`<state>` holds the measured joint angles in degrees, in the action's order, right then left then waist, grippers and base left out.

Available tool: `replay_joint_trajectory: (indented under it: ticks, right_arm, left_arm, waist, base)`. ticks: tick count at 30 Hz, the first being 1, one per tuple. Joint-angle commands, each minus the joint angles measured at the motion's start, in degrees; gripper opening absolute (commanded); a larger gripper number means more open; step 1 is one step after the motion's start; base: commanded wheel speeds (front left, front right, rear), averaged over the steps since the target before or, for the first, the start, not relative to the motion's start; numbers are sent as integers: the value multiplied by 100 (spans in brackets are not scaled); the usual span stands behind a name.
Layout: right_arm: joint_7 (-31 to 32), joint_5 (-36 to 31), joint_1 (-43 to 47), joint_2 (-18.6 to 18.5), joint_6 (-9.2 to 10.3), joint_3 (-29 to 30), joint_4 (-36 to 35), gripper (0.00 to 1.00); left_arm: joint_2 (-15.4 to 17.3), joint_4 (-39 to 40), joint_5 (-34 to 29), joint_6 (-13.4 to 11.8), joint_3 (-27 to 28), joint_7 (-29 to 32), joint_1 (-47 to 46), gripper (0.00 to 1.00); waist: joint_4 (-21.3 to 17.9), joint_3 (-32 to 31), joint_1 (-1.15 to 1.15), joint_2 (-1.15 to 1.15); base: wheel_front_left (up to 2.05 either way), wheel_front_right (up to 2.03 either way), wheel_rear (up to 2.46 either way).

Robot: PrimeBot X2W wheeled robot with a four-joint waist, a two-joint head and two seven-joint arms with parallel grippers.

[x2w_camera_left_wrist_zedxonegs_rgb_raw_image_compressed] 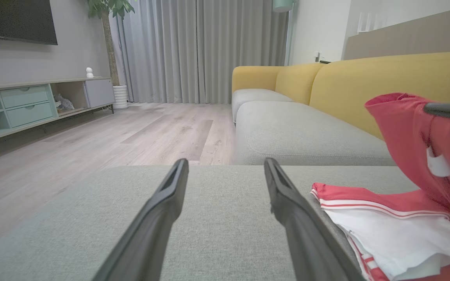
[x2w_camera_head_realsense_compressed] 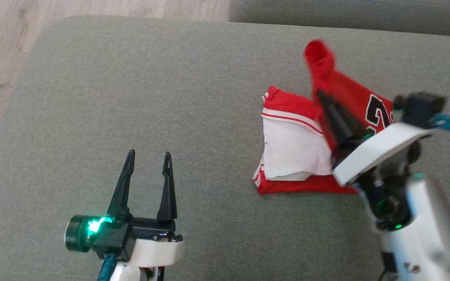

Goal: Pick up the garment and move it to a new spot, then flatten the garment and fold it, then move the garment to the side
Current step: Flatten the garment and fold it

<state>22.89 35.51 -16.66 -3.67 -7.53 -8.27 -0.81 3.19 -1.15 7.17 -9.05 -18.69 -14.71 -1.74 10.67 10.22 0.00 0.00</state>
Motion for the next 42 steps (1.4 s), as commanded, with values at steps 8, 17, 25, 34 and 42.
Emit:
replay_joint_trajectory:
  ticks: [8,17,25,34,42]
  right_arm:
    - [-786,182,-126,78,4,-1044,971,100]
    - [-2341,409,-518,79,4,-957,1321,100]
    - [-3258,-502,293,-719,4,-393,1513,100]
    - [-3784,-1541,1196,-843,4,-398,2202,100]
    - [-3787,-2233,1961,-221,4,-114,1926,100]
  left_arm:
    - [-31,64,11,-18,-5,-29,-91,100]
    - [-31,100,36,-81,-19,-29,-127,100]
    - [-31,104,43,-81,226,-29,186,100]
    - [-31,-131,25,80,401,-29,641,100]
    - [-31,-407,65,217,698,-29,991,100]
  waist:
    - [167,80,0,0]
    - [150,-7,0,0]
    - [-133,-469,0,0]
    - [-391,-1095,0,0]
    - [-476,-1488,0,0]
  base:
    - [0,0,0]
    - [0,0,0]
    - [0,0,0]
    - [0,0,0]
    - [0,0,0]
